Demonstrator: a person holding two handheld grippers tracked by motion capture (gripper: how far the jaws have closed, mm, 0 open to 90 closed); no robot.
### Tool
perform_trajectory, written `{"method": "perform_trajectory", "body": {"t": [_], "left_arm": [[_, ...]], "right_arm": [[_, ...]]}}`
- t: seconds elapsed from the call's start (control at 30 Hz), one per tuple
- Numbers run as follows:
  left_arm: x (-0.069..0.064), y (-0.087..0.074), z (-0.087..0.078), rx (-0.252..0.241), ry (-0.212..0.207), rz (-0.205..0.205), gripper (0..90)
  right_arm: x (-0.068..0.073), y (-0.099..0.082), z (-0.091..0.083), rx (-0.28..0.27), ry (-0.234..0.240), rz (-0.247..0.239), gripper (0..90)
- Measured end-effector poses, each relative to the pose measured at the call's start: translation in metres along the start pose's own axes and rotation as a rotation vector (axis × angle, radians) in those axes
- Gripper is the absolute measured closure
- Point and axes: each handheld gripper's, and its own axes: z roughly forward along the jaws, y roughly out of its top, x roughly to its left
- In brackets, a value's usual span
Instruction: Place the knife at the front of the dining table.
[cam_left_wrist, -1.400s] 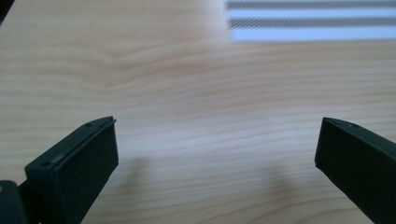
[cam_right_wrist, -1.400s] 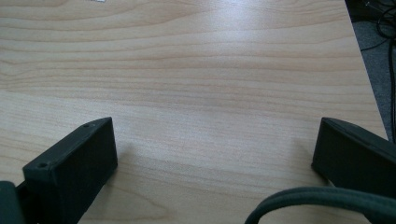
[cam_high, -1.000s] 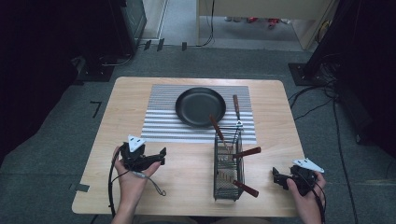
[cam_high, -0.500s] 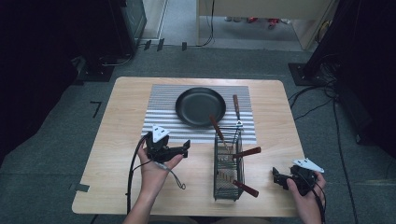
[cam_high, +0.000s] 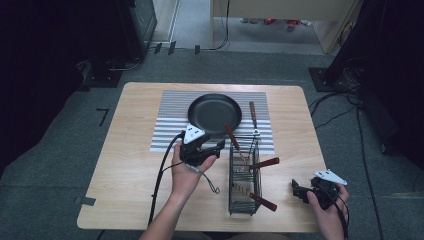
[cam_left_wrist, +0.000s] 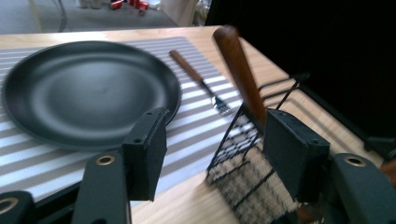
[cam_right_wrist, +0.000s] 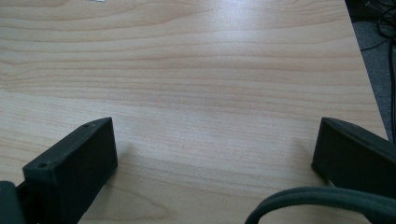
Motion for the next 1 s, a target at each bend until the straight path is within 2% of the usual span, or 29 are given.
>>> {"method": "perform_trajectory", "body": {"t": [0.1,0.13,0.27,0.33,0.4,0.47,0.57,0.67,0.73,0.77,0.93,1.0], "left_arm": [[-0.001,0.004,0.006,-0.014,-0.015,-0.005,45.0],[-0.004,0.006,0.011,-0.025,-0.016,0.019,45.4],[-0.007,0.008,0.018,-0.024,-0.040,0.032,46.2],[-0.007,0.010,0.026,-0.022,-0.068,0.028,46.6],[-0.005,0.010,0.031,-0.020,-0.107,0.006,46.6],[-0.002,0.010,0.034,-0.021,-0.121,-0.004,47.0],[0.000,0.010,0.036,-0.036,-0.142,-0.011,53.5],[0.000,0.010,0.032,-0.043,-0.139,-0.002,66.0],[0.000,0.011,0.030,-0.049,-0.149,0.000,70.5],[-0.002,0.012,0.023,-0.070,-0.177,-0.004,72.9],[-0.008,0.019,0.004,-0.153,-0.216,0.011,80.5],[-0.012,0.022,-0.004,-0.178,-0.177,0.060,81.7]], "right_arm": [[0.000,0.000,0.000,-0.001,0.000,-0.002,0.0],[0.000,0.000,0.000,-0.002,0.000,-0.004,0.0],[0.000,0.000,0.000,-0.001,0.000,-0.002,0.0],[0.000,0.000,0.000,-0.002,0.001,-0.005,0.0],[0.000,0.000,0.000,-0.001,0.000,-0.003,0.0],[0.000,0.000,0.000,-0.001,0.000,-0.002,0.0],[0.000,0.000,0.000,-0.002,0.000,-0.002,0.0],[0.000,0.000,0.000,-0.002,0.000,-0.002,0.0],[0.000,0.000,0.000,-0.002,0.000,-0.004,0.0],[0.000,0.000,0.000,-0.003,0.001,-0.005,0.0],[0.000,0.000,0.000,-0.001,0.000,-0.002,0.0],[0.000,0.000,0.000,-0.001,0.000,-0.001,0.0]]}}
